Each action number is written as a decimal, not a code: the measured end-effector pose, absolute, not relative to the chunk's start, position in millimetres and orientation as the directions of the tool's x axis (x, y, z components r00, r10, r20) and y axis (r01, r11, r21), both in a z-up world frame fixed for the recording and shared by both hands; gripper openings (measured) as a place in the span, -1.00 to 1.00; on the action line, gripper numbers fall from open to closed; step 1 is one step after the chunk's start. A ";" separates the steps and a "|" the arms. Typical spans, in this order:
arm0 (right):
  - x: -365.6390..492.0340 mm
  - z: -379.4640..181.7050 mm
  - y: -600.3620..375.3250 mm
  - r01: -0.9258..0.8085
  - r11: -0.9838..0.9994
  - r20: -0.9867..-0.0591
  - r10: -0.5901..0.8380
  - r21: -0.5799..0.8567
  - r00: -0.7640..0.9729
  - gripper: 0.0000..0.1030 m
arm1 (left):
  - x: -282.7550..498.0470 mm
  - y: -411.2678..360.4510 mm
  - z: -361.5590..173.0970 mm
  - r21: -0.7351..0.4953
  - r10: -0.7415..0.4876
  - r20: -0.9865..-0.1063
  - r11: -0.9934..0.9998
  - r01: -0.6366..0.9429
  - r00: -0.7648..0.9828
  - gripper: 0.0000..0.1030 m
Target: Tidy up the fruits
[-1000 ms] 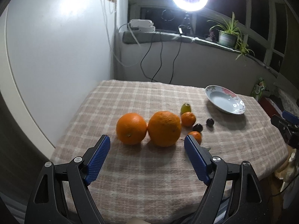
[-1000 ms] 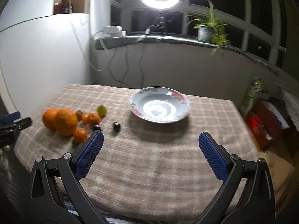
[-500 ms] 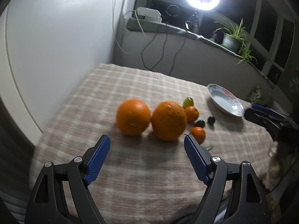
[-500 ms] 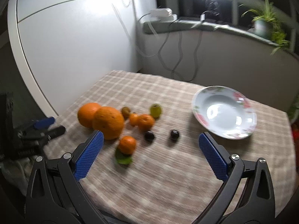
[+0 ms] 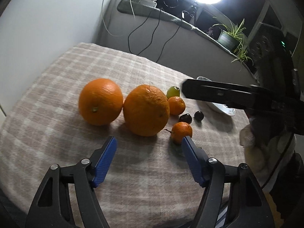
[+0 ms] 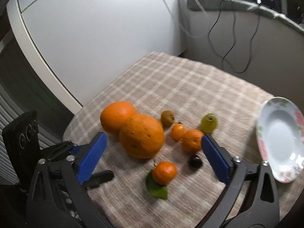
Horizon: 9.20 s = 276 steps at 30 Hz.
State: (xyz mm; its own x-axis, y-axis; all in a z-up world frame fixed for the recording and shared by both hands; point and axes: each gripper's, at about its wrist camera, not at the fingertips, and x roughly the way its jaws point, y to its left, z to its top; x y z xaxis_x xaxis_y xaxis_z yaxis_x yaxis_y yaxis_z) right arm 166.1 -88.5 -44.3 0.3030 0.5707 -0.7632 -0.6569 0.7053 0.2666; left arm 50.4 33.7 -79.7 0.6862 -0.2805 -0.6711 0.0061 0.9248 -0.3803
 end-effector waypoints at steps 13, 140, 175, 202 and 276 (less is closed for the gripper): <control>186.2 -71.3 -63.6 -0.666 0.672 -0.796 0.574 0.323 0.193 0.45 | 66.8 29.3 -90.5 -0.403 -0.281 -0.668 0.915 -0.018 0.690 0.23; 149.7 3.5 -254.9 -0.415 0.875 -0.674 0.464 0.248 0.575 0.78 | 76.2 -9.5 -48.3 -0.229 -0.250 -0.638 0.965 0.131 0.729 0.31; 133.5 -67.3 -182.4 -0.536 0.841 -0.766 0.390 0.071 0.511 0.22 | 55.8 13.9 -86.8 -0.299 -0.283 -0.660 0.949 0.103 0.696 0.01; 166.4 -94.7 -173.4 -0.506 0.862 -0.803 0.330 0.042 0.496 -0.06 | 63.9 4.1 -89.4 -0.316 -0.321 -0.654 0.939 0.139 0.685 -0.09; 185.0 -73.9 -28.2 -0.608 0.602 -0.712 0.697 0.518 0.083 0.29 | 98.1 78.1 -83.6 -0.377 -0.274 -0.618 0.926 0.028 0.737 0.34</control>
